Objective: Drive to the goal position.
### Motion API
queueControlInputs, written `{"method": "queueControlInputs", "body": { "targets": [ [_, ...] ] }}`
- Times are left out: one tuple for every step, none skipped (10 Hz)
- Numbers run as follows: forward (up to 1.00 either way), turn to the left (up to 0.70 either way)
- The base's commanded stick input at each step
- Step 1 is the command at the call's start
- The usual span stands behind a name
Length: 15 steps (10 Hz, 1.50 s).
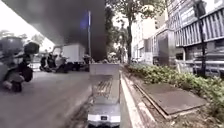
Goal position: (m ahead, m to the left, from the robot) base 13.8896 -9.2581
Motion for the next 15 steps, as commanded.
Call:
{"method": "queueControlInputs", "body": {
  "targets": [
    [0.69, 0.01],
    [0.69, 0.01],
    [0.69, 0.01],
    [0.69, 0.01],
    [0.69, 0.01],
    [0.69, 0.00],
    [0.69, -0.12],
    [0.69, -0.14],
    [0.69, -0.07],
    [0.69, 0.01],
    [0.69, 0.01],
    [0.69, 0.01],
    [0.69, 0.01],
    [0.69, 0.01],
    [0.69, 0.01]
  ]
}}
